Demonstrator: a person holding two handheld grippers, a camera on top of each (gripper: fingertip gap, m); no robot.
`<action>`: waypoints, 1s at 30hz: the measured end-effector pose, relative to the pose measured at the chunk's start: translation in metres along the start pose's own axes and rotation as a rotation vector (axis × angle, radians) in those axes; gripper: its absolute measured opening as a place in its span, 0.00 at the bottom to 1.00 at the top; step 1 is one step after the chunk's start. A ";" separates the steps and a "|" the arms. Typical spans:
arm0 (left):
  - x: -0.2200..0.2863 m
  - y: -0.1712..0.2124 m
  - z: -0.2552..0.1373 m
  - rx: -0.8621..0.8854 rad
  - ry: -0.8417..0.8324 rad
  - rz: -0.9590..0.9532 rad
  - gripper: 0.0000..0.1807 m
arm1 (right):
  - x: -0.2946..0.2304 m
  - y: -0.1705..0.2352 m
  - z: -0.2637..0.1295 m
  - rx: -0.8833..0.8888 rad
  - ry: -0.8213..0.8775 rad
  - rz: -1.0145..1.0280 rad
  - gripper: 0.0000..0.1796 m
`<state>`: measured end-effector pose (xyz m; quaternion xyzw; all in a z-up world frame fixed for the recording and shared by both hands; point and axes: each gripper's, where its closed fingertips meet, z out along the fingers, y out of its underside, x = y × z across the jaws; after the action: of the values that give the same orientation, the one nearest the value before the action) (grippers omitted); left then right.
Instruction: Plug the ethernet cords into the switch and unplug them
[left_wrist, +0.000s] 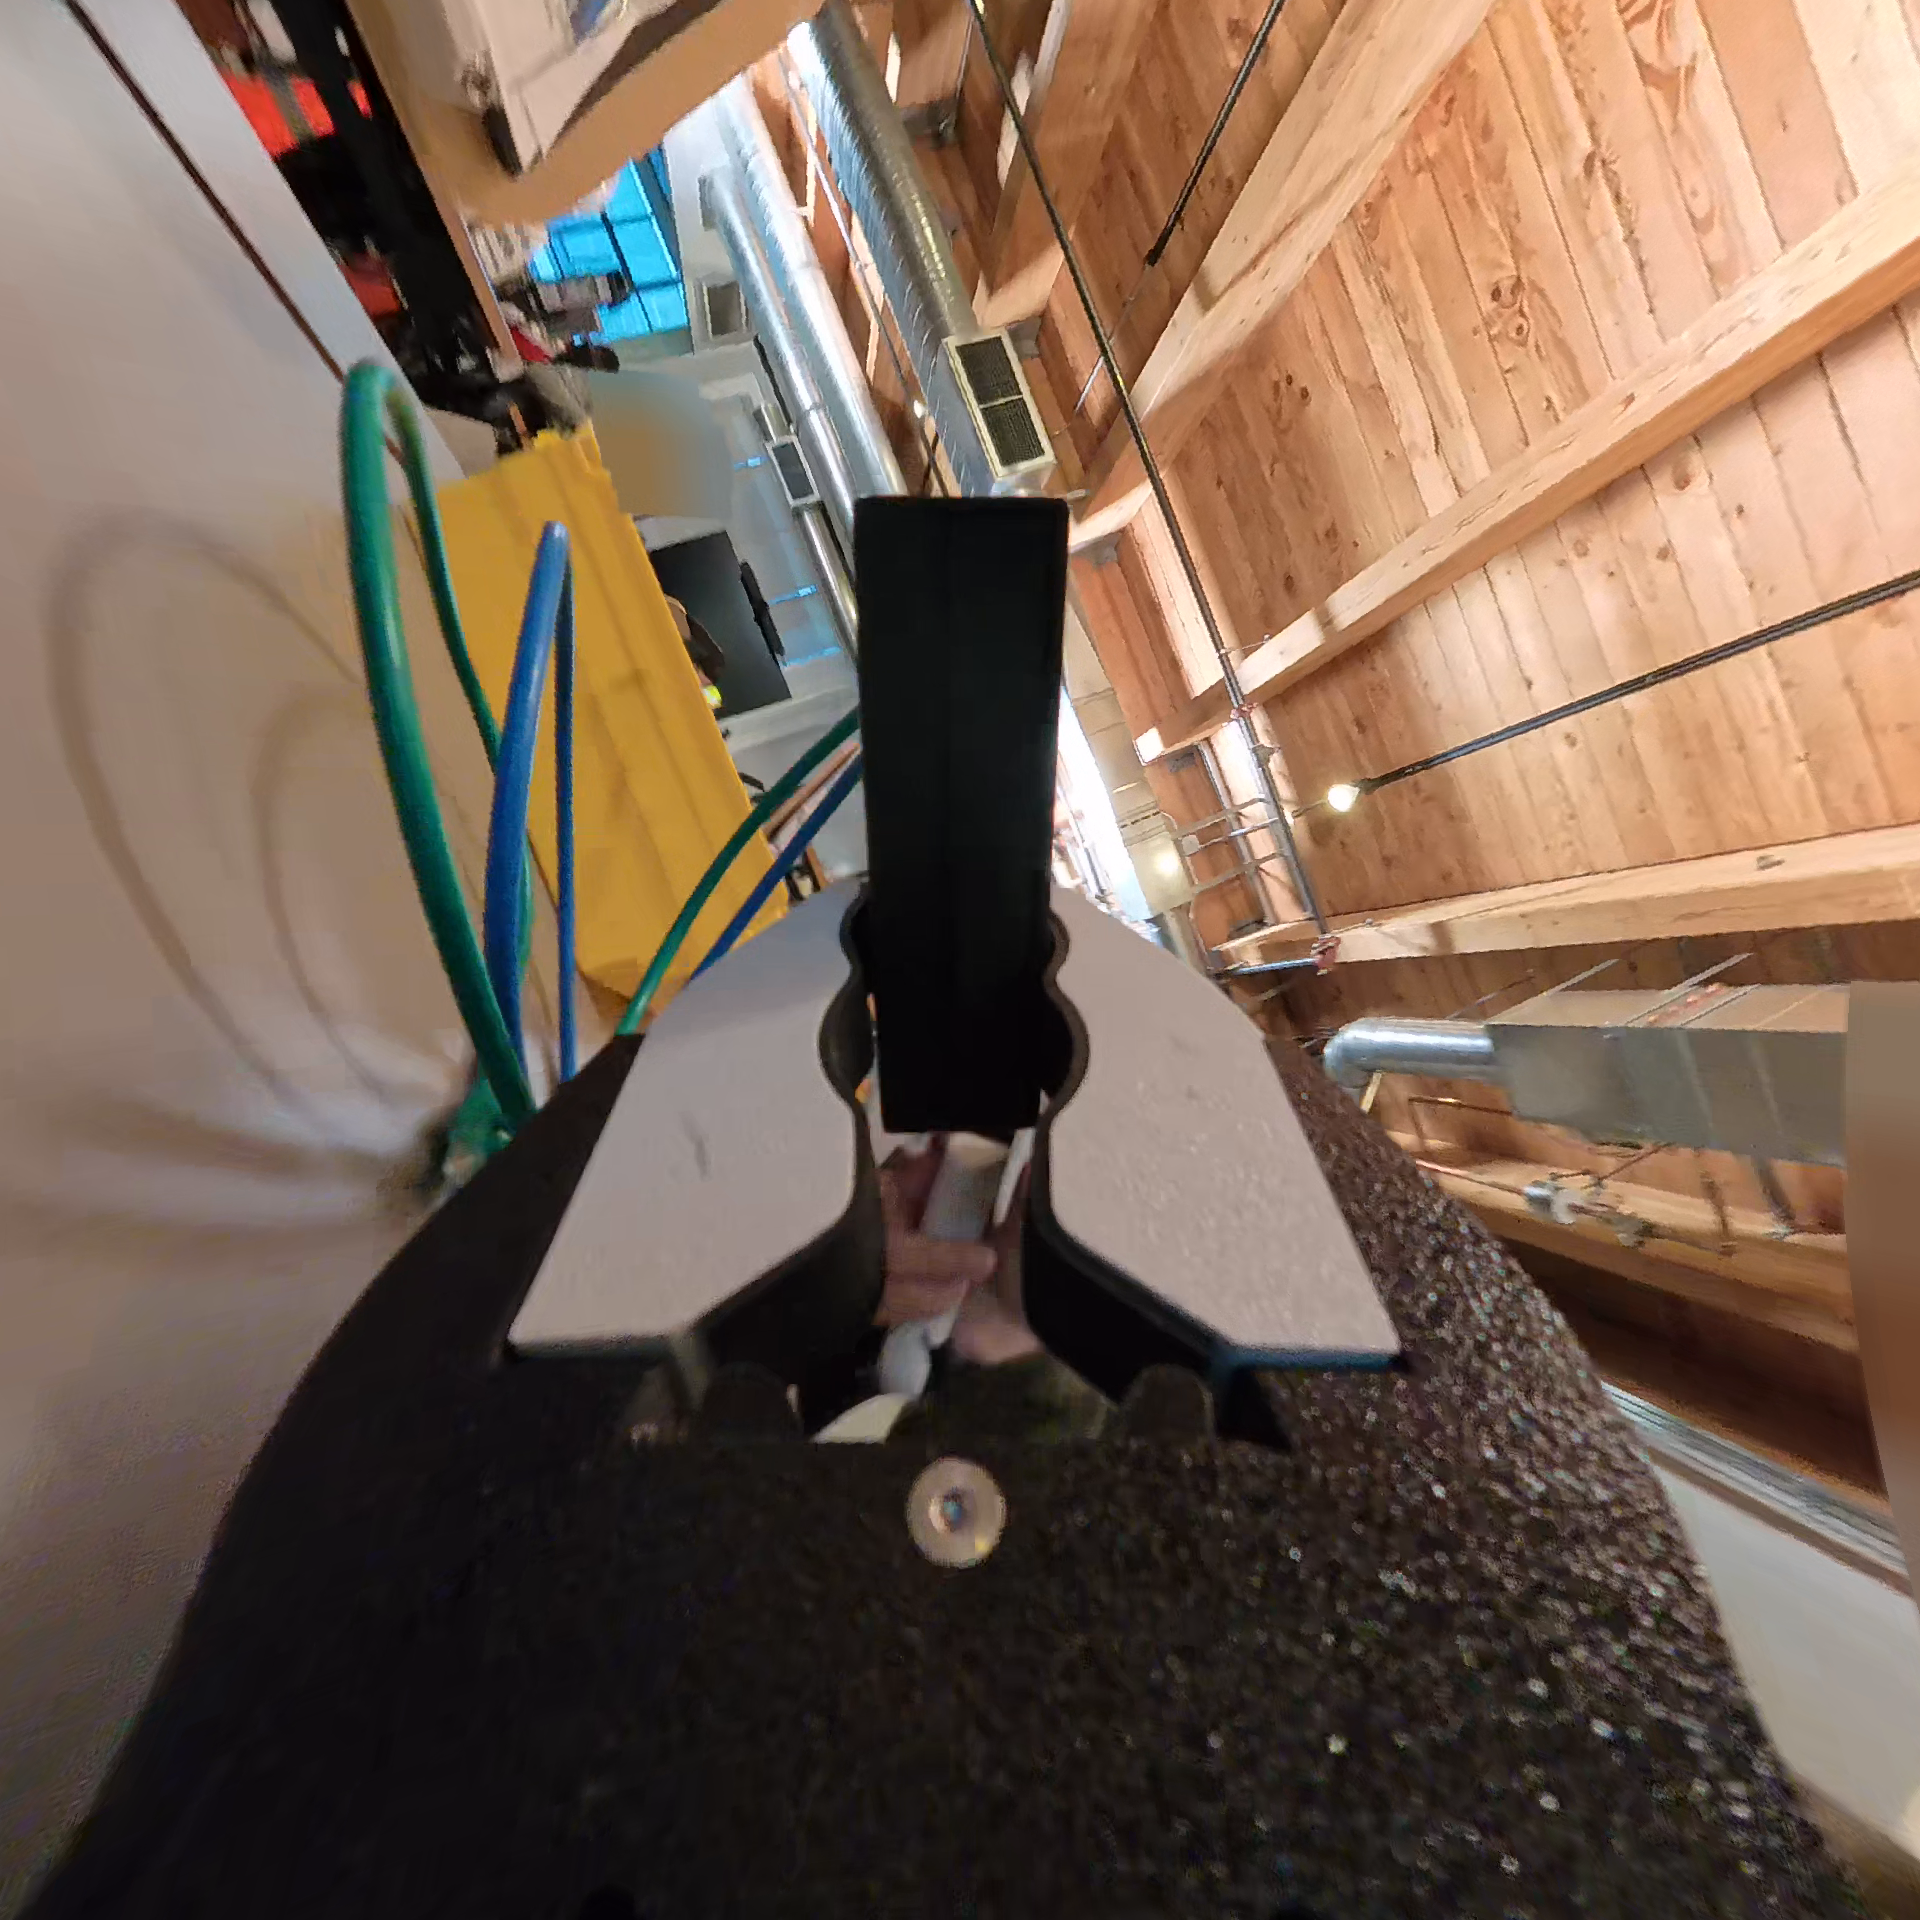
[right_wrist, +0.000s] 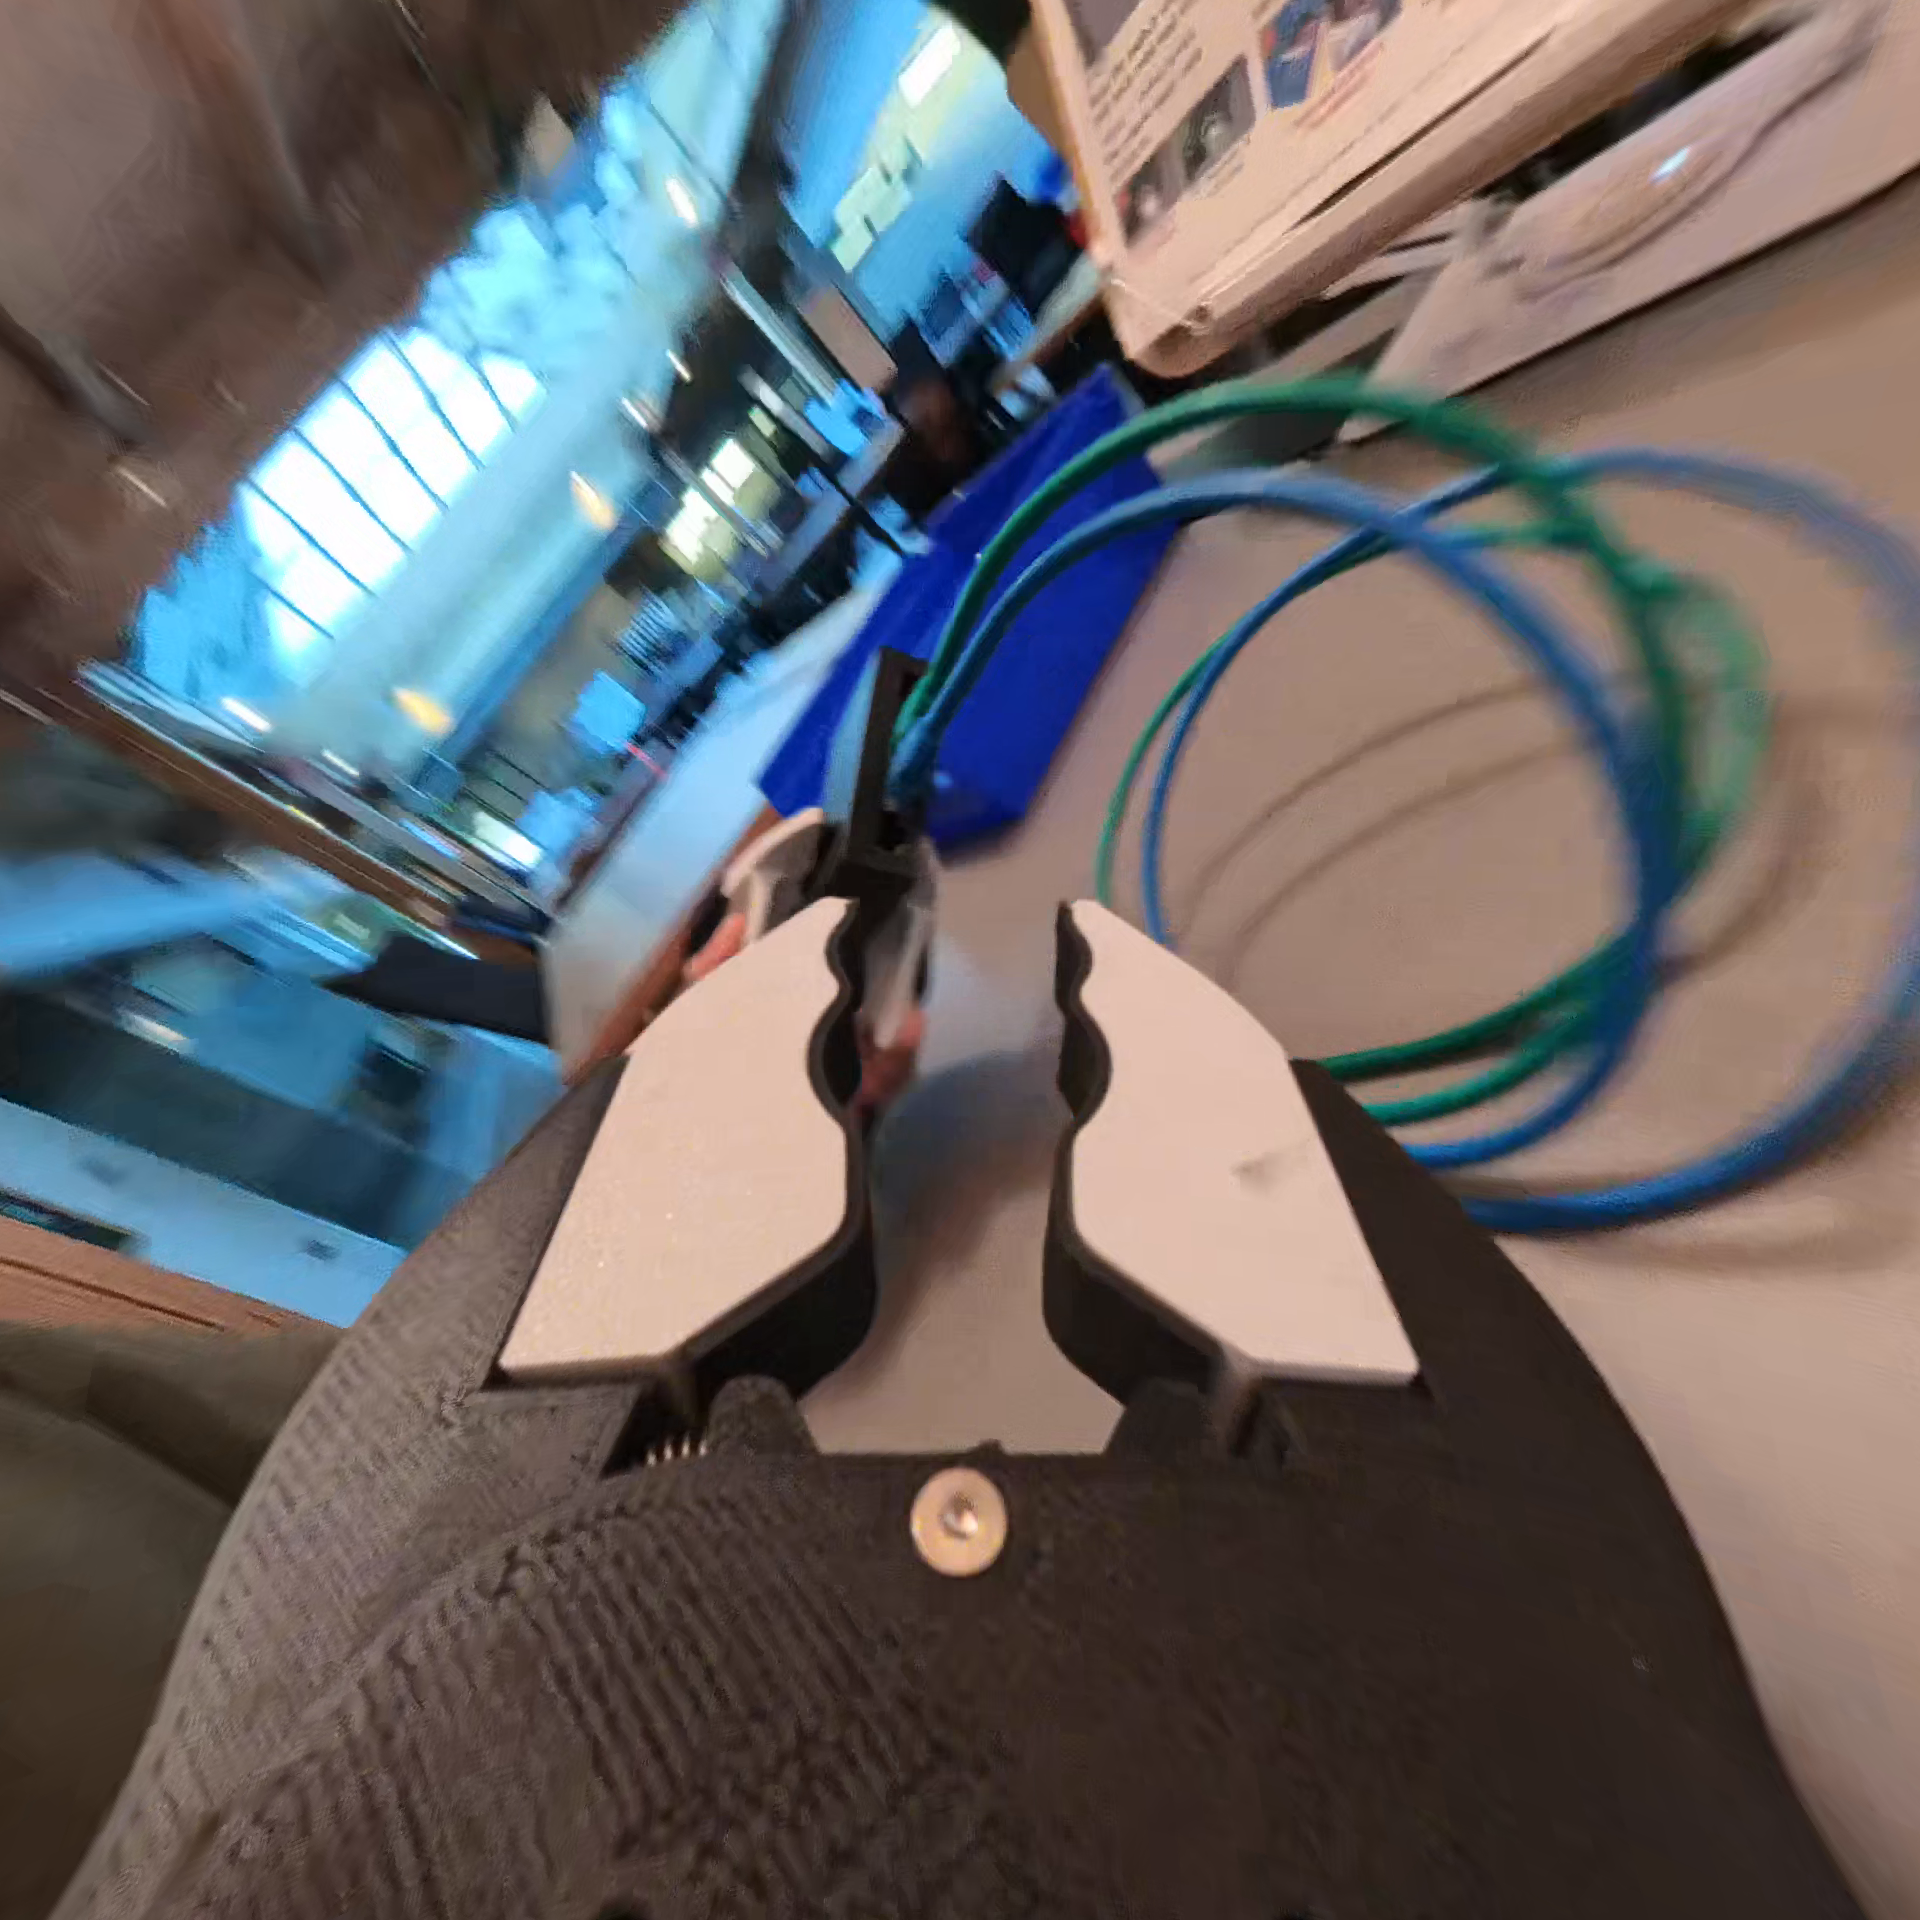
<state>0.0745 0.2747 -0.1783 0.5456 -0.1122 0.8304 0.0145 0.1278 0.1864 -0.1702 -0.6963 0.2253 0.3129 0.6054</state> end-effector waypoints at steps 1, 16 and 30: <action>0.001 0.004 0.002 -0.014 0.003 -0.027 0.15 | -0.004 0.009 0.011 0.049 -0.053 0.069 0.23; -0.003 0.053 0.021 -0.145 -0.023 -0.163 0.15 | -0.007 0.021 0.036 0.252 -0.128 0.318 0.16; -0.015 0.058 0.021 -0.148 -0.112 -0.036 0.15 | 0.003 0.022 0.038 0.299 -0.034 0.305 0.13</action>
<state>0.0909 0.2151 -0.1941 0.5905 -0.1641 0.7876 0.0632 0.1088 0.2206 -0.1909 -0.5513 0.3618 0.3756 0.6512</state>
